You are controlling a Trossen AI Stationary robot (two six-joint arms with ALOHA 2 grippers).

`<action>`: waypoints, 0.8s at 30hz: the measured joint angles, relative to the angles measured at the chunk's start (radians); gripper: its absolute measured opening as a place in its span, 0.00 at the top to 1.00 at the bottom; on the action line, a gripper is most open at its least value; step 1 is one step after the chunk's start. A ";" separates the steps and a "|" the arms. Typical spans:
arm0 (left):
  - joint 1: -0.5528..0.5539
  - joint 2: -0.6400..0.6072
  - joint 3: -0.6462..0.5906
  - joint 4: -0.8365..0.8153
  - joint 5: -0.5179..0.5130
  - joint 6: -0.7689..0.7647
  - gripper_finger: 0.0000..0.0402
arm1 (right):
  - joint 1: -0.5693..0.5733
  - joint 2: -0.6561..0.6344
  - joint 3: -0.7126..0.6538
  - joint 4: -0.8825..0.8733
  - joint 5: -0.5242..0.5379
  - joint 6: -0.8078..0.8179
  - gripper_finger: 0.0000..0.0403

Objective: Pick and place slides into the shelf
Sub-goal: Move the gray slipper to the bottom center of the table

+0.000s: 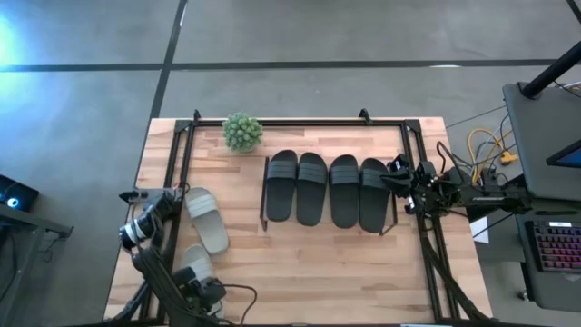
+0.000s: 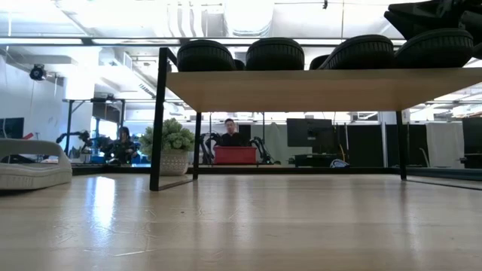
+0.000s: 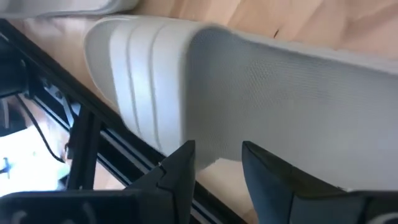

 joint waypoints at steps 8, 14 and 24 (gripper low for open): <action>-0.001 -0.058 -0.021 0.001 -0.047 -0.003 0.68 | 0.000 0.000 0.000 0.000 0.000 0.000 0.90; -0.002 -0.063 -0.056 0.001 -0.037 0.000 0.60 | 0.000 0.000 0.000 0.000 0.000 0.000 0.90; -0.005 -0.063 -0.132 0.001 -0.009 0.001 0.52 | 0.000 0.000 0.000 0.000 0.000 0.000 0.90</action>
